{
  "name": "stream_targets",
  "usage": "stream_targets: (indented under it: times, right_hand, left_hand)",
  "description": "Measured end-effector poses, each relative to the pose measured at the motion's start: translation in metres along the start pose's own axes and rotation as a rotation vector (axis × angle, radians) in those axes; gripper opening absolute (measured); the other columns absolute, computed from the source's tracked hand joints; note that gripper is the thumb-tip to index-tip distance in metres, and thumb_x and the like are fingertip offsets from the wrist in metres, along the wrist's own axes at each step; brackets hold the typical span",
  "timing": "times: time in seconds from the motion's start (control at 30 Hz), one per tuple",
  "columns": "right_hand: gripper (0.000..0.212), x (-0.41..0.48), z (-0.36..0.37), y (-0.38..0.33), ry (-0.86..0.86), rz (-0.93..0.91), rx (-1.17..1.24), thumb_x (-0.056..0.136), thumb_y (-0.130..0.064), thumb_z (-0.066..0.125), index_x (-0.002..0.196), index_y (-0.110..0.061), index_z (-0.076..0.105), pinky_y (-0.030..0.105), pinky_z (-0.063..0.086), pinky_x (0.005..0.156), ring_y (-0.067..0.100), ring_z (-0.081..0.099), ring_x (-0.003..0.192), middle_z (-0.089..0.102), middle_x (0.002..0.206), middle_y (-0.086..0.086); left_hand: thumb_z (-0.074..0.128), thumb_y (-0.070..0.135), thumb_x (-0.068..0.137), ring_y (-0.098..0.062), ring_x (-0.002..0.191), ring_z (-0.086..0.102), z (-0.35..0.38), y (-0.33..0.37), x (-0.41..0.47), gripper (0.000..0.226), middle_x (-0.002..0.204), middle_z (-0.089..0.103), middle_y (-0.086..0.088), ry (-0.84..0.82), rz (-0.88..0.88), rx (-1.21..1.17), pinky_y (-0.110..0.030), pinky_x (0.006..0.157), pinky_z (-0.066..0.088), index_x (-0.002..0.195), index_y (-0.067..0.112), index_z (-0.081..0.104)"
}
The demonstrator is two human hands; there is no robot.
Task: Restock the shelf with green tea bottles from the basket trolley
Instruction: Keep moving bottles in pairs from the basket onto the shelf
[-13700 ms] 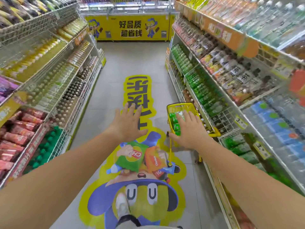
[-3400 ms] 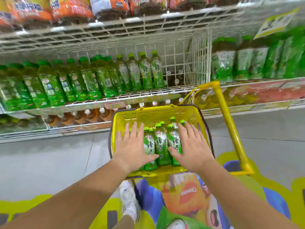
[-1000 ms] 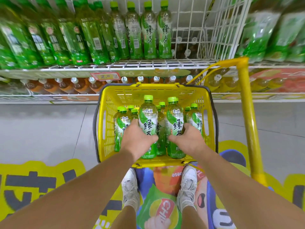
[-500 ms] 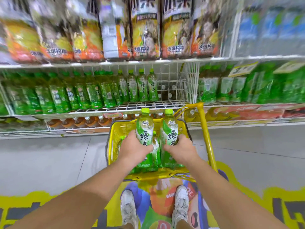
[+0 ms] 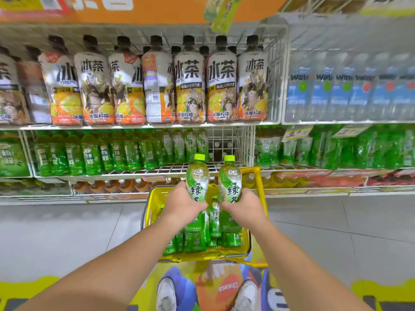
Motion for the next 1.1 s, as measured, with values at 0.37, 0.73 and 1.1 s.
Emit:
stream_targets:
  times: [0.37, 0.73, 1.1]
  right_hand:
    - [0.033, 0.050, -0.074, 0.010, -0.046, -0.109, -0.075, 0.078, -0.032, 0.077, 0.096, -0.014, 0.056, 0.025, 0.045, 0.047, 0.013, 0.064, 0.061, 0.066, 0.083, 0.001]
    - [0.041, 0.103, -0.058, -0.005, -0.044, -0.071, -0.117, 0.084, -0.034, 0.075, 0.098, -0.017, 0.041, 0.027, 0.039, 0.051, 0.004, 0.046, 0.059, 0.050, 0.075, -0.004]
    - [0.057, 0.188, -0.022, -0.016, 0.012, -0.044, -0.183, 0.080, -0.046, 0.075, 0.115, -0.006, 0.055, 0.040, 0.054, 0.070, 0.025, 0.065, 0.079, 0.062, 0.083, 0.006]
  left_hand:
    - [0.083, 0.032, 0.066, -0.012, 0.062, 0.058, 0.042, 0.047, 0.008, 0.037, 0.078, 0.064, 0.001, 0.089, -0.072, -0.008, -0.026, 0.046, 0.039, 0.086, 0.017, 0.054]
    - [0.081, 0.034, 0.062, -0.011, 0.068, 0.062, 0.058, 0.041, 0.078, 0.038, 0.081, 0.066, 0.002, 0.070, -0.095, -0.007, -0.029, 0.052, 0.047, 0.089, 0.020, 0.058]
    - [0.081, 0.031, 0.066, -0.006, 0.058, 0.051, 0.070, 0.032, 0.169, 0.027, 0.065, 0.055, 0.014, 0.103, -0.021, -0.018, -0.018, 0.046, 0.032, 0.086, 0.024, 0.063]
Point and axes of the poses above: each hand's wrist, its own x-axis towards the middle knuckle, its own z-axis out of the palm, y = z × x, the point moved 6 cm from there along x, towards the middle knuckle
